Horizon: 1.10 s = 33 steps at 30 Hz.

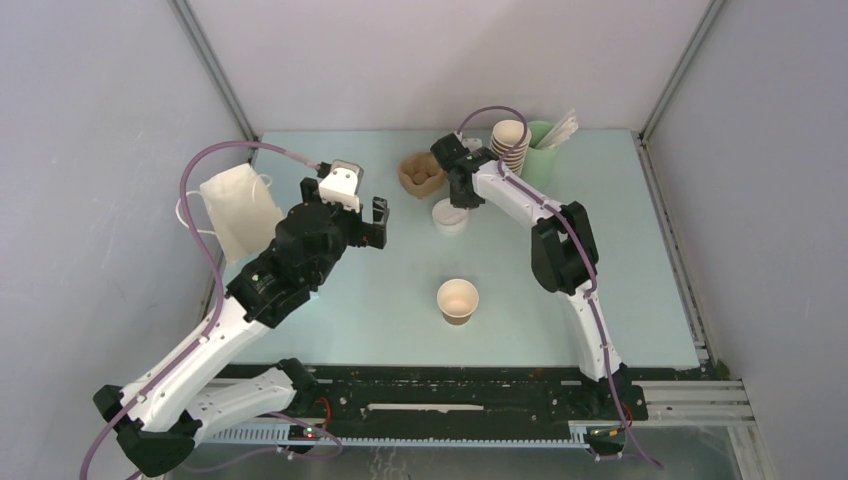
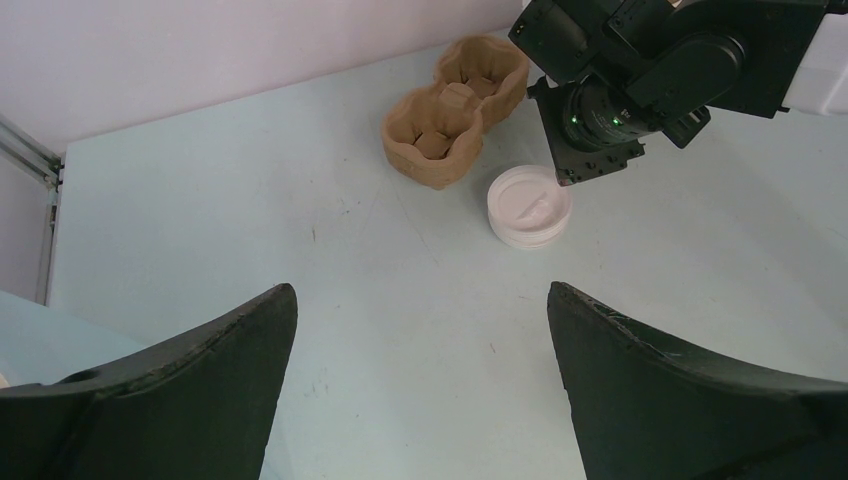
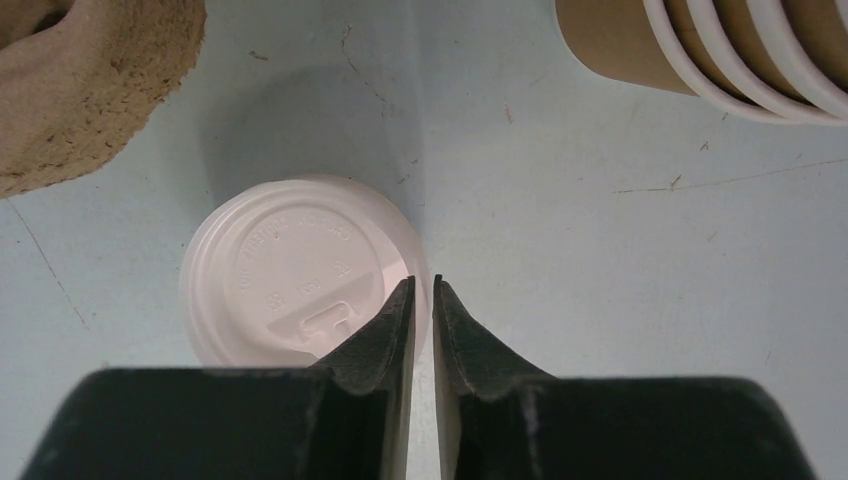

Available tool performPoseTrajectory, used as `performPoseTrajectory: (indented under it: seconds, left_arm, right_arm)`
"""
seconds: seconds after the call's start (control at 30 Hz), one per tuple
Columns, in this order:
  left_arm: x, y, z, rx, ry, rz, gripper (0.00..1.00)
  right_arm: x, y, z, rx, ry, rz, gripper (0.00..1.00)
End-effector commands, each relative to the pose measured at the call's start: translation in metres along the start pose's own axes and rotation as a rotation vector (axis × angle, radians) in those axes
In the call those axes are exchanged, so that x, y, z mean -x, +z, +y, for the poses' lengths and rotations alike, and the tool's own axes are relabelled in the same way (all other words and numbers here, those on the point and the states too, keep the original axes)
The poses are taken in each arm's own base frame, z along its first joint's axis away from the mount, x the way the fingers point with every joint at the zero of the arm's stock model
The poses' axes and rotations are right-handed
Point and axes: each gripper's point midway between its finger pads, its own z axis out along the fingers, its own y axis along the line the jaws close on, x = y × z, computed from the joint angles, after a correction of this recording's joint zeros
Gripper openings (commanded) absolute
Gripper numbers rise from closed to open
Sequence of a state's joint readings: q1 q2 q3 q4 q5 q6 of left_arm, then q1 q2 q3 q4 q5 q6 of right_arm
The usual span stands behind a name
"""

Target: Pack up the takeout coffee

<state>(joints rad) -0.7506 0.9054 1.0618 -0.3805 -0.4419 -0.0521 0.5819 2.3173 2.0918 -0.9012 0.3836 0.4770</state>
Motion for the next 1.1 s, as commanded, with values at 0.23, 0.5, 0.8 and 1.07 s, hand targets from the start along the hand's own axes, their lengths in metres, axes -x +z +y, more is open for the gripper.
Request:
performPoseTrajectory:
  seconds: [0.23, 0.5, 0.8, 1.07]
  left_arm:
    - [0.003, 0.0, 0.0, 0.003, 0.001, -0.019, 1.0]
    - [0.003, 0.0, 0.0, 0.002, 0.003, -0.017, 1.0]
    - [0.003, 0.0, 0.0, 0.003, 0.003, -0.017, 1.0]
    - [0.003, 0.0, 0.0, 0.003, 0.003, -0.018, 1.0]
  right_arm:
    - [0.014, 0.002, -0.002, 0.002, 0.009, -0.022, 0.18]
    - [0.011, 0.005, -0.002, 0.003, 0.012, -0.01, 0.16]
    - [0.018, -0.004, -0.004, -0.004, 0.004, -0.035, 0.0]
    - [0.028, -0.029, -0.008, -0.014, -0.02, -0.069, 0.0]
